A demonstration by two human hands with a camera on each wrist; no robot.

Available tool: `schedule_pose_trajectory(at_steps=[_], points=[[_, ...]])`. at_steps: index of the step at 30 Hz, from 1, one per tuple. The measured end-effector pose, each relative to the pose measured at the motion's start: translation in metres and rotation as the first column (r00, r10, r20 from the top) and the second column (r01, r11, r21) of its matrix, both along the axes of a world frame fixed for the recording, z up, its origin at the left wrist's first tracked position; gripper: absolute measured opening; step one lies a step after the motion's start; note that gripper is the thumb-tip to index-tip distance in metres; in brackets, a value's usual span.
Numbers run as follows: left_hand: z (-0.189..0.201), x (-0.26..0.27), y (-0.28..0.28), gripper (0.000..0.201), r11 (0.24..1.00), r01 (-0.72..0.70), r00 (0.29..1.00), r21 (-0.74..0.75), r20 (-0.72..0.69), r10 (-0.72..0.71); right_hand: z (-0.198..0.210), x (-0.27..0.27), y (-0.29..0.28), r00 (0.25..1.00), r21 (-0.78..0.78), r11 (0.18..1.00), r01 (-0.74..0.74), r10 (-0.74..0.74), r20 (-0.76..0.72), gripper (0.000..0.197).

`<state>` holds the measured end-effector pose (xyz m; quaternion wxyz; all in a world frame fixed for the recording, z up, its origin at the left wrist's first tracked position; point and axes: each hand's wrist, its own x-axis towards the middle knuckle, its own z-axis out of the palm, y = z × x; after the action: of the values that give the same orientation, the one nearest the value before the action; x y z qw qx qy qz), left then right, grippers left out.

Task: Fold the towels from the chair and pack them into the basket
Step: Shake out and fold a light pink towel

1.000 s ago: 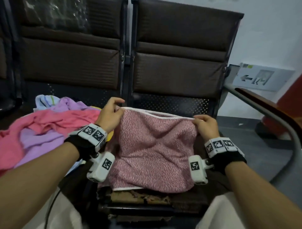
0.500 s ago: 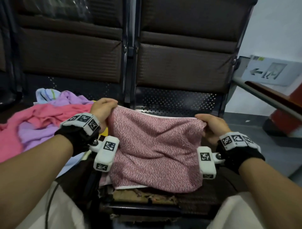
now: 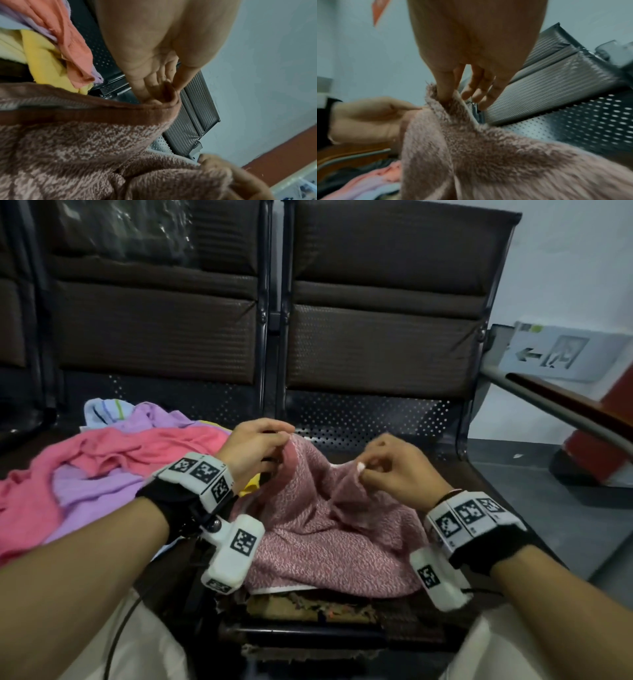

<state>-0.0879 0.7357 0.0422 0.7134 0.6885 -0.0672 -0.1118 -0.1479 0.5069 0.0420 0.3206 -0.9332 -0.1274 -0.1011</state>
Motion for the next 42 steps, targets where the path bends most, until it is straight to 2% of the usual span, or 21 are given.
schedule_pose_trajectory(at_steps=[2, 4, 5, 9, 17, 23, 26, 30, 32, 34, 36, 39, 42], points=[[0.0, -0.004, -0.002, 0.014, 0.998, 0.062, 0.996, 0.031, 0.061, -0.064, 0.006, -0.002, 0.011, 0.989, 0.069, 0.992, -0.103, 0.095, 0.111, 0.005], [0.0, -0.009, -0.006, 0.014, 0.988, 0.135, 0.983, 0.074, 0.113, -0.142, 0.009, -0.004, 0.024, 0.985, 0.232, 0.96, -0.159, 0.137, 0.108, 0.007], [0.0, -0.012, -0.008, 0.014, 0.981, 0.171, 0.975, 0.093, 0.127, -0.182, 0.007, -0.004, 0.029, 0.988, 0.255, 0.956, -0.144, 0.126, 0.088, 0.011], [0.004, -0.019, -0.015, 0.017, 0.962, 0.249, 0.956, 0.108, 0.131, -0.262, -0.002, 0.002, 0.033, 0.997, 0.147, 0.988, -0.043, 0.033, 0.068, 0.016], [0.008, -0.023, -0.018, 0.016, 0.938, 0.25, 0.948, 0.241, 0.136, -0.288, -0.004, 0.008, 0.032, 0.997, 0.163, 0.987, 0.009, -0.022, 0.077, 0.018], [0.008, -0.026, -0.021, 0.017, 0.91, 0.279, 0.94, 0.306, 0.107, -0.324, -0.007, 0.009, 0.032, 0.998, 0.182, 0.983, 0.021, -0.031, 0.051, 0.045], [0.008, -0.027, -0.021, 0.01, 0.897, 0.253, 0.93, 0.364, 0.162, -0.328, -0.007, 0.008, 0.032, 1.0, 0.242, 0.97, -0.014, 0.007, 0.028, 0.05], [0.009, -0.023, -0.018, 0.024, 0.898, 0.18, 0.915, 0.401, 0.267, -0.303, -0.006, 0.006, 0.031, 0.994, 0.308, 0.949, -0.071, 0.092, -0.053, 0.041], [0.009, -0.021, -0.015, 0.027, 0.905, 0.164, 0.909, 0.392, 0.296, -0.293, -0.006, 0.004, 0.027, 0.978, 0.237, 0.964, -0.12, 0.156, -0.14, 0.026], [0.01, -0.019, -0.012, 0.033, 0.902, 0.174, 0.9, 0.396, 0.307, -0.308, -0.006, 0.003, 0.022, 0.941, 0.101, 0.974, -0.202, 0.222, -0.255, 0.009], [0.012, -0.018, -0.009, 0.037, 0.891, 0.187, 0.891, 0.413, 0.31, -0.331, -0.005, 0.002, 0.016, 0.932, -0.097, 0.968, -0.23, 0.191, -0.307, 0.009], [0.015, -0.015, -0.003, 0.037, 0.858, 0.167, 0.879, 0.486, 0.321, -0.353, -0.001, 0.005, 0.004, 0.979, -0.339, 0.933, -0.124, 0.06, -0.193, 0.012], [0.016, -0.012, 0.004, 0.037, 0.768, 0.061, 0.837, 0.637, 0.386, -0.387, 0.002, 0.008, -0.007, 0.998, -0.402, 0.916, -0.001, -0.026, -0.061, 0.026]])
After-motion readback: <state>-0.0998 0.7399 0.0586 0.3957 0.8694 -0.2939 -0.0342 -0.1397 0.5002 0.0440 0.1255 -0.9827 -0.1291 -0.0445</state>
